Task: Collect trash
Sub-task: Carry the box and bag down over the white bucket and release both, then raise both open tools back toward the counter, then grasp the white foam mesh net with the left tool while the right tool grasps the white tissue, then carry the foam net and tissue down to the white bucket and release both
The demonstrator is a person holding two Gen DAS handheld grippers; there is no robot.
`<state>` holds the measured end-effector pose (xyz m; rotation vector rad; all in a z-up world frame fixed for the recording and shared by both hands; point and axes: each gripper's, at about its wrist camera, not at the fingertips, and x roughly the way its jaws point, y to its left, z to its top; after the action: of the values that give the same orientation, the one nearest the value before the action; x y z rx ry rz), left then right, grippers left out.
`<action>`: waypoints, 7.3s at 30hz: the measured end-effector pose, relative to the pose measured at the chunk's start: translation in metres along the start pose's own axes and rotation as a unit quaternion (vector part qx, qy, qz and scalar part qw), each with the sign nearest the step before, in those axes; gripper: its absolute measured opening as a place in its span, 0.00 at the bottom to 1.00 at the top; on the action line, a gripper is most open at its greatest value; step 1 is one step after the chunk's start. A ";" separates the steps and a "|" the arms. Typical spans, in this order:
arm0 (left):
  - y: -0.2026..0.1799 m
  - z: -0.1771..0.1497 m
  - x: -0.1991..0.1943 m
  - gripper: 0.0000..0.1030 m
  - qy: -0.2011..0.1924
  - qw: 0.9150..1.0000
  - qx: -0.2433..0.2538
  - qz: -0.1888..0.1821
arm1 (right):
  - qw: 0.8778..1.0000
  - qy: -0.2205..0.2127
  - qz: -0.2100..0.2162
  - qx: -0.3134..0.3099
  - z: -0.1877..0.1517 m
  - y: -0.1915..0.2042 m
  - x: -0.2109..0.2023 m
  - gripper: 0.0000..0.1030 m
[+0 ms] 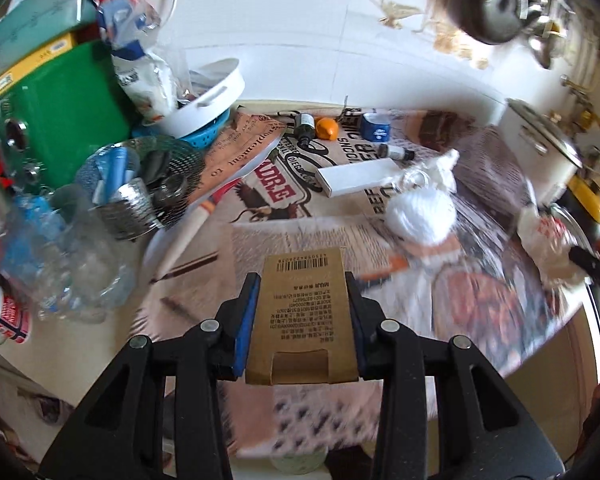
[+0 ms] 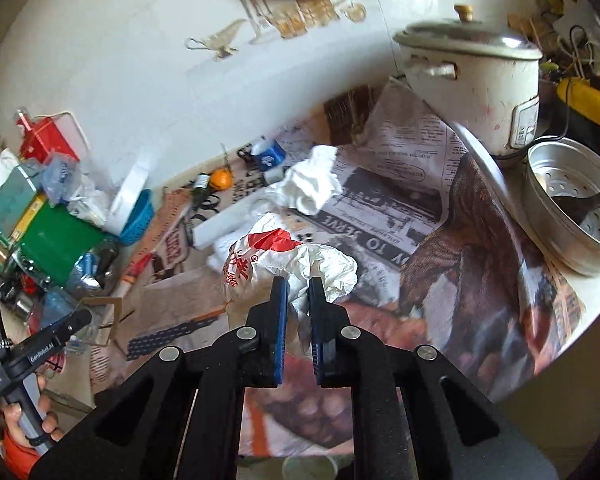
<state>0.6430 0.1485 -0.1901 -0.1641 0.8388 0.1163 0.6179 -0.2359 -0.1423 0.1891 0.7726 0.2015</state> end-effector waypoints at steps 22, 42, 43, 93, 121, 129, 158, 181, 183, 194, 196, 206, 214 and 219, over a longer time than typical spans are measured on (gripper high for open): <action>0.042 -0.171 -0.111 0.37 0.042 0.995 0.062 -0.067 | 1.000 0.027 0.003 -0.008 -0.171 0.108 -0.091 0.09; -0.006 -0.396 0.125 0.37 0.231 0.972 -0.035 -0.026 | 0.975 0.211 0.008 -0.075 -0.338 0.005 0.081 0.09; -0.004 -0.406 0.136 0.37 0.238 0.970 -0.037 -0.029 | 0.973 0.216 0.006 -0.076 -0.349 -0.001 0.093 0.09; -0.014 -0.290 0.000 0.52 0.134 0.991 0.000 -0.009 | 0.985 0.165 0.012 -0.041 -0.270 0.007 0.022 0.43; -0.121 -0.117 -0.259 0.98 -0.166 0.986 0.013 0.026 | 0.978 -0.124 0.025 -0.164 -0.095 0.047 -0.210 0.77; -0.103 -0.066 -0.191 0.98 -0.135 0.990 0.034 0.006 | 0.986 -0.103 -0.007 -0.133 -0.069 0.050 -0.163 0.78; -0.139 0.089 0.090 0.98 0.019 0.998 -0.022 0.049 | 0.993 0.017 -0.005 -0.114 0.099 -0.050 0.063 0.78; -0.144 0.075 0.227 0.54 0.093 0.983 -0.156 0.004 | 0.962 0.177 0.079 -0.193 0.095 -0.050 0.291 0.43; -0.146 0.078 0.222 0.48 0.089 0.984 -0.152 0.011 | 0.959 0.182 0.088 -0.196 0.095 -0.051 0.289 0.25; -0.147 0.088 0.154 0.40 0.040 0.989 -0.136 0.047 | 0.976 0.108 0.087 -0.168 0.133 -0.063 0.215 0.15; -0.143 0.089 0.136 0.40 0.027 0.989 -0.133 0.052 | 0.978 0.093 0.090 -0.165 0.139 -0.058 0.196 0.15; -0.086 0.047 0.041 0.40 -0.029 0.993 -0.105 0.036 | 0.981 0.025 0.107 -0.161 0.095 0.004 0.082 0.15; -0.013 -0.035 -0.028 0.40 -0.033 0.998 -0.056 0.005 | 0.989 0.020 0.087 -0.118 -0.010 0.074 0.032 0.15; 0.023 -0.079 -0.072 0.40 -0.022 1.000 -0.007 -0.007 | 0.994 0.005 0.059 -0.095 -0.070 0.107 -0.017 0.15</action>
<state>0.5340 0.1529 -0.1900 -0.1801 0.7920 0.1121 0.5446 -0.1304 -0.1542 0.0538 0.7486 0.3856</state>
